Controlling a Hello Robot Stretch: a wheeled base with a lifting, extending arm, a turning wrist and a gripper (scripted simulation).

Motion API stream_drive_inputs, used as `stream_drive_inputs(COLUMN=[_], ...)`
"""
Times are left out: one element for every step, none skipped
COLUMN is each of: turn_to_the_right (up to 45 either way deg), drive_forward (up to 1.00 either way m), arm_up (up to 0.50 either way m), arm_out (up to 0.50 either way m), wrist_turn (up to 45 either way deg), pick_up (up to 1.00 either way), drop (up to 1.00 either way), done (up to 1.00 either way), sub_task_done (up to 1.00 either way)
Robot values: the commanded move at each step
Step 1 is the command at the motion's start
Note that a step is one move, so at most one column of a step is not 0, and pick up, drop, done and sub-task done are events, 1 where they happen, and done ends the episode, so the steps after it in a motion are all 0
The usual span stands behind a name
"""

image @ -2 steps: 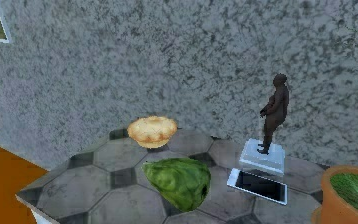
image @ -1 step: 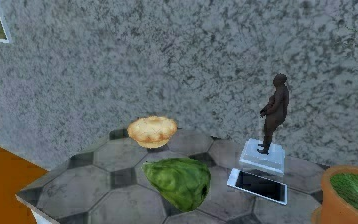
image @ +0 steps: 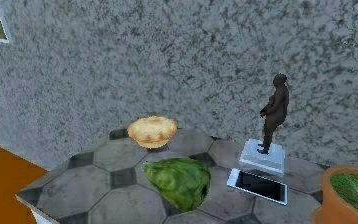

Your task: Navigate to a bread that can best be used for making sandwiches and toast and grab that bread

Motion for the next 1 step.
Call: stream_drive_inputs(turn_to_the_right=[0.0], drive_forward=[0.00], arm_up=[0.00], arm_out=[0.00], wrist_turn=[0.0], pick_up=[1.00], drop=[0.00], done=[0.00], sub_task_done=[0.00])
